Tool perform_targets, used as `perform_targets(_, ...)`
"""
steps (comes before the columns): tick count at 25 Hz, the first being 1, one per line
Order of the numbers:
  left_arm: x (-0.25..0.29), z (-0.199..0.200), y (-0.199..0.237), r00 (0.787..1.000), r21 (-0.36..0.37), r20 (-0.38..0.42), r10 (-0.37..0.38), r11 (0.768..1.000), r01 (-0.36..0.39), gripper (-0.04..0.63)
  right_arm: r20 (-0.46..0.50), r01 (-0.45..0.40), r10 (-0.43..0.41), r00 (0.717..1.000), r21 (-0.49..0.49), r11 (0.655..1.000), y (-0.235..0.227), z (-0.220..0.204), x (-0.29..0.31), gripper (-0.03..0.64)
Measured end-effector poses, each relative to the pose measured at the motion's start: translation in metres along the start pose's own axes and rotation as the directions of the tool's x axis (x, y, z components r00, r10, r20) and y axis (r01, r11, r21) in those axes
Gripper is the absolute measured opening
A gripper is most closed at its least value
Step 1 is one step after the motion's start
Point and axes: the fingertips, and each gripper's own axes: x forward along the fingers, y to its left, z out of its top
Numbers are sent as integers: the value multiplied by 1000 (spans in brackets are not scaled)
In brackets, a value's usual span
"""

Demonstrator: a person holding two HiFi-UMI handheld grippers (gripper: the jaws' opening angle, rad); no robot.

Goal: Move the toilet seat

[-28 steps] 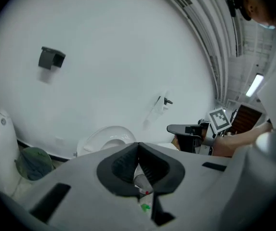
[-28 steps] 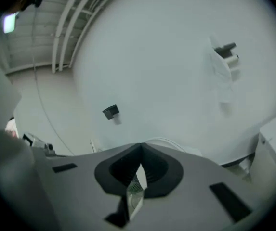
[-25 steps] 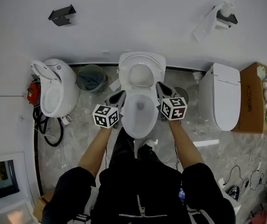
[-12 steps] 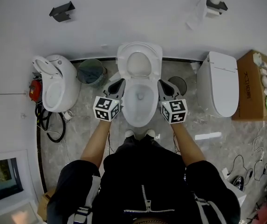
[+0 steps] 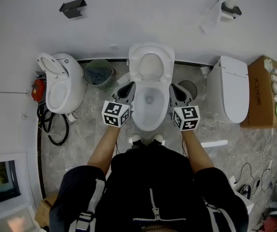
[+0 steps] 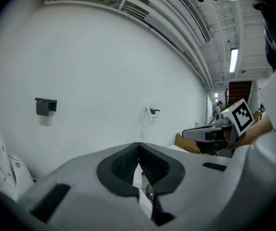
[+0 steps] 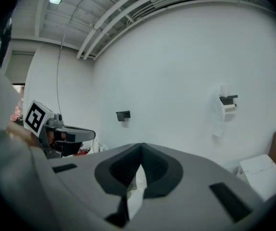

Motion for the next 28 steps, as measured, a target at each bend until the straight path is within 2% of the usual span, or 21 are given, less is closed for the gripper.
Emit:
perform_targets(11,-11,3,10,1000,-5,14,-5,1000,5,3,7,7,-7,1000,-41,999,22,7,4,0)
perform_targets(28,-14,2,13,1000,-19,14,9,1000,-9,3,14,8,-8,1000,-30,1000,24,6,3,0)
